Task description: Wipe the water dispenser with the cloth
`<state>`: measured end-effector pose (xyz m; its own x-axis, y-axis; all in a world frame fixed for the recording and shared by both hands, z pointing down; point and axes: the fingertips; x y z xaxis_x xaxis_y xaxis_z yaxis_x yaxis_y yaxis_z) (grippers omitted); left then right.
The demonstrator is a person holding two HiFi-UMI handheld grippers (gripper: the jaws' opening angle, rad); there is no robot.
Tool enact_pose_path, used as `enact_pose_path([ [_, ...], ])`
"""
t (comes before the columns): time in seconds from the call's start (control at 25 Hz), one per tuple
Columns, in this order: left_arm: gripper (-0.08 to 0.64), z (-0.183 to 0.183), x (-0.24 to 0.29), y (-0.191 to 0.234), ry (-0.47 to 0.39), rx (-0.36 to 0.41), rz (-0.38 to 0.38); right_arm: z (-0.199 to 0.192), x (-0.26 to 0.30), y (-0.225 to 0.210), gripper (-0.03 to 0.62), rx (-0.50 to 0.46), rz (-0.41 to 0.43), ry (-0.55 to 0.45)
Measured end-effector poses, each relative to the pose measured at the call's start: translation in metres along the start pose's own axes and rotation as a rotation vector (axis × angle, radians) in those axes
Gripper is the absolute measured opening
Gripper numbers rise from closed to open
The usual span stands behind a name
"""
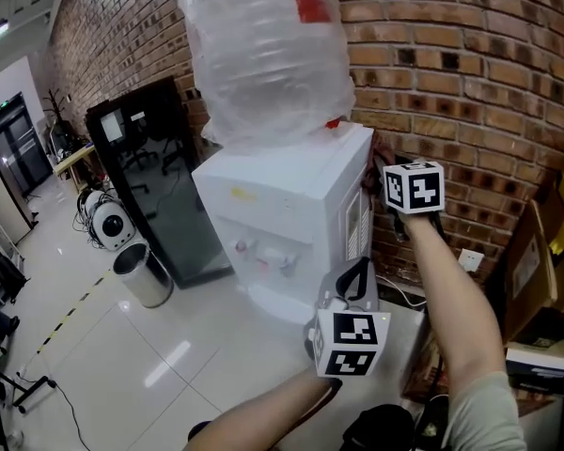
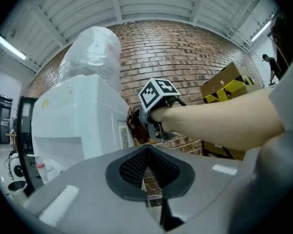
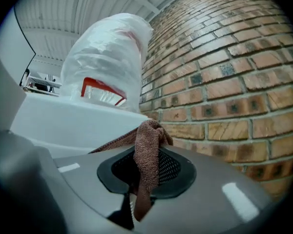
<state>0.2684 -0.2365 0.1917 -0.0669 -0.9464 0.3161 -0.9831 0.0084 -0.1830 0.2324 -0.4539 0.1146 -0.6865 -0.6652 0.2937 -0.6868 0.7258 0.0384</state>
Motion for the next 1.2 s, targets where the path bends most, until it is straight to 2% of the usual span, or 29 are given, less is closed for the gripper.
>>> enact_pose_path([
  [0.36,0.000,-0.074,0.033,-0.036,0.083,0.015,-0.068,-0.126,0.043,0.013,0.075,0.074,0.057,0.161],
  [0.6,0.000,-0.150,0.052,-0.055,0.201,0.002,-0.128,-0.230,0.072,0.022,0.077,0.154,0.131,0.284],
  [0.96,0.000,-0.267,0.092,-0.076,0.334,-0.027,-0.182,-0.386,0.119,0.030,0.077,0.228,0.143,0.458],
  [1.2,0.000,-0.340,0.113,-0.085,0.425,-0.011,-0.217,-0.481,0.152,0.026,0.077,0.270,0.106,0.573],
])
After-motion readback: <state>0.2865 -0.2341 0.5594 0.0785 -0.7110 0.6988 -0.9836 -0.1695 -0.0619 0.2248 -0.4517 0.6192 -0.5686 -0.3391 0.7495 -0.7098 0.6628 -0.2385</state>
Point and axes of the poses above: the fingertips, and each gripper's own axes: x forward along the fingers, y to its left, z out of its top, and after that the axes turned 14 degrees about y, right-handed
